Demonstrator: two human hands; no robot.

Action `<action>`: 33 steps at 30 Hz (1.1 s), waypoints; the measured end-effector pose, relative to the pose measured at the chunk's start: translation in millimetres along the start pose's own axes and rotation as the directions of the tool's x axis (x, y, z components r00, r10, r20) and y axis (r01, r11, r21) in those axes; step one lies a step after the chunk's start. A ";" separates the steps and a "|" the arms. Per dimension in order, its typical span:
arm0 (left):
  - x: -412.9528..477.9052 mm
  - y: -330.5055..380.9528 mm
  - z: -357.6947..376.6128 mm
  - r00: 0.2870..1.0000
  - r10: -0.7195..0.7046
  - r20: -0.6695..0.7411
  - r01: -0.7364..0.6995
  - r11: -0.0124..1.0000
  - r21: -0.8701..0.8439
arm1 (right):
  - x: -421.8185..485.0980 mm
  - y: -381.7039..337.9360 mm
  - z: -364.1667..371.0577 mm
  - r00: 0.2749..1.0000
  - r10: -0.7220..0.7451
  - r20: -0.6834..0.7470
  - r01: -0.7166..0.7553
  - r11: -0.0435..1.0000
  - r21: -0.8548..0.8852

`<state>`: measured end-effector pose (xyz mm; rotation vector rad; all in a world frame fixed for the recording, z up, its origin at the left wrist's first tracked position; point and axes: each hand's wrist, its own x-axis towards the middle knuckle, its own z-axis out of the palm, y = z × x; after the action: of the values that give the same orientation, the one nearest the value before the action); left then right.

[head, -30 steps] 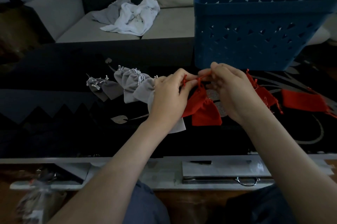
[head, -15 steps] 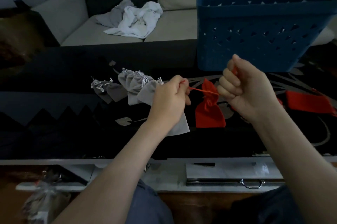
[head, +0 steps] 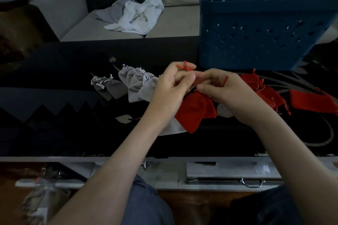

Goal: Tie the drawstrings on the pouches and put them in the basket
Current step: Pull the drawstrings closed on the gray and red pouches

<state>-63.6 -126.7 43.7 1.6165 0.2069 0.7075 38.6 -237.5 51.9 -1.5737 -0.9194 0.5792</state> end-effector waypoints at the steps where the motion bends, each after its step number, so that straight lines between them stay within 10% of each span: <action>1: -0.2 -0.4 -0.6 1.000 0.019 0.023 -0.020 1.000 0.020 | 0.1 -0.3 -0.1 1.000 0.003 0.011 -0.004 1.000 0.028; 13: 6.1 -12.8 -4.5 0.987 0.163 -0.016 -0.146 0.919 0.367 | -3.6 -1.7 4.8 0.997 0.067 0.039 -0.074 0.975 0.210; 20: 6.3 -15.7 -8.7 0.984 -0.040 0.174 -0.037 0.906 0.421 | -3.8 -3.5 0.8 0.997 0.082 -0.003 -0.075 0.927 0.368; 33: 4.4 -12.2 -4.3 0.999 -0.026 0.036 0.009 0.915 0.404 | -1.3 5.4 8.0 0.997 -0.045 -0.063 0.049 0.996 0.074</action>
<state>-59.3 -118.6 33.5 2.0191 0.3559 0.6440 32.9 -234.1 44.8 -1.4901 -0.8766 0.5243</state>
